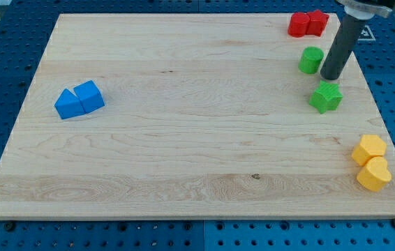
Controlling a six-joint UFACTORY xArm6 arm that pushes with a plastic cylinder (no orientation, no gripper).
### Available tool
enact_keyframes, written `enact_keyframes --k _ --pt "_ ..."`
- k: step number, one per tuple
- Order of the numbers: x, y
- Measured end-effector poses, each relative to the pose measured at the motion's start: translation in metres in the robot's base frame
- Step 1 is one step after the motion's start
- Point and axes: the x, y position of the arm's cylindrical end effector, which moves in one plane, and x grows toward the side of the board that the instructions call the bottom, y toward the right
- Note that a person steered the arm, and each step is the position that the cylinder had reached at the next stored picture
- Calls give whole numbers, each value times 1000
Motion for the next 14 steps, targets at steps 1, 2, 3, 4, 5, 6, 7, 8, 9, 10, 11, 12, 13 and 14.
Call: enact_keyframes --k 1,2,3,4,5,6,7,8,9,10,11,12,13,14 --pt "3 -13" --pt "1 -13" --pt "-26 -13" --pt "-33 -13" --pt "-33 -27" --pt "-49 -36" --pt "-59 -28" --pt "-59 -27" --pt "-57 -28" --pt "-56 -31" --pt "-56 -24" --pt "-58 -12" --pt "-59 -1" --pt "-59 3"
